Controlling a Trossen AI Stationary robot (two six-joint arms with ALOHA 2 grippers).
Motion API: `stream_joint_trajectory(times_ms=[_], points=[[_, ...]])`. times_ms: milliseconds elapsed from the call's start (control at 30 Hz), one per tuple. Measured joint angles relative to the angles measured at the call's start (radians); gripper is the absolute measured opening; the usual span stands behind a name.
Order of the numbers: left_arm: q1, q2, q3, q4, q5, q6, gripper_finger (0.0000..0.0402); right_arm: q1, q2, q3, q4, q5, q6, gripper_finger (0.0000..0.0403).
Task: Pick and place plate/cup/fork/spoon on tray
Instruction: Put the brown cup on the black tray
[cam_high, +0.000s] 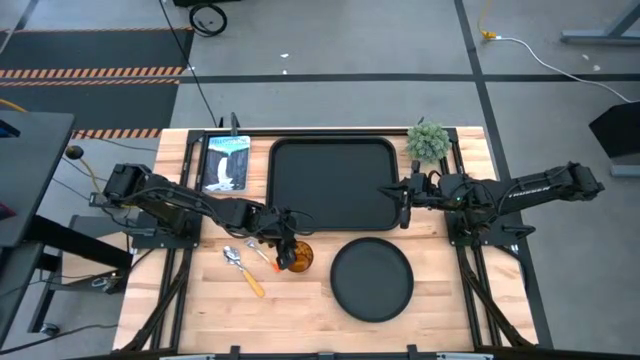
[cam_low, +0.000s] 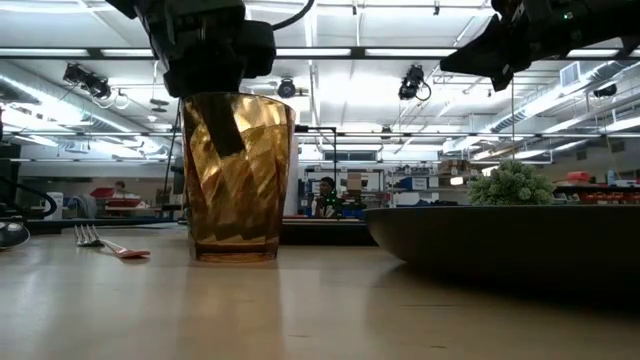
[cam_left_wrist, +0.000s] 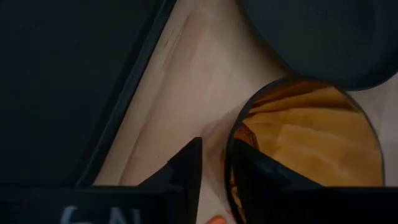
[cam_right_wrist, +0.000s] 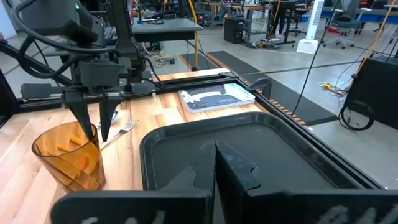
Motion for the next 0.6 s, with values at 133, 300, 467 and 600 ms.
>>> stream_joint_trajectory(times_ms=[133,300,467,600], points=[[0.000,0.000,0.000,0.014,0.000,0.000,0.0054,0.000,0.000,0.000,0.000,0.000,0.000,0.0016],[0.000,0.000,0.000,0.036,-0.002,0.000,0.0014,0.000,0.000,0.000,0.000,0.000,0.000,0.0016],[0.003,0.000,0.000,0.039,-0.008,0.000,0.0014,0.000,0.000,0.000,0.000,0.000,0.000,0.0016],[0.021,0.000,0.002,0.034,-0.008,-0.004,0.0014,0.000,0.000,0.000,0.003,0.000,0.000,0.0016]])
